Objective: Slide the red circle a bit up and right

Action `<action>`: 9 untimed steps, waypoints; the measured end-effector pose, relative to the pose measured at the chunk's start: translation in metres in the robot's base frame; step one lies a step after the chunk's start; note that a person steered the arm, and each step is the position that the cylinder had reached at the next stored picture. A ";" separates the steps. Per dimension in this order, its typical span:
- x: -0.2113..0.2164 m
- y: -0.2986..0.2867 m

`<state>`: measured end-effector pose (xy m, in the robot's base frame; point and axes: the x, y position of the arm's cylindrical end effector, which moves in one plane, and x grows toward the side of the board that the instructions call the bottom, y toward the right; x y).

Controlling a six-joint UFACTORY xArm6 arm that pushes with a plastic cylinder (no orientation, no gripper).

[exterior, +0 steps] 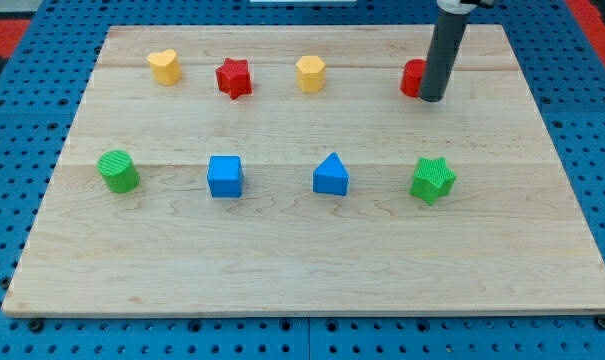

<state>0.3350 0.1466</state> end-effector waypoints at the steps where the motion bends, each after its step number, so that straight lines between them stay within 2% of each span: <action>1: 0.014 -0.023; 2: 0.003 -0.029; 4: -0.055 -0.039; 6: -0.088 -0.075; 7: -0.089 -0.040; 8: -0.059 -0.029; 9: -0.074 -0.036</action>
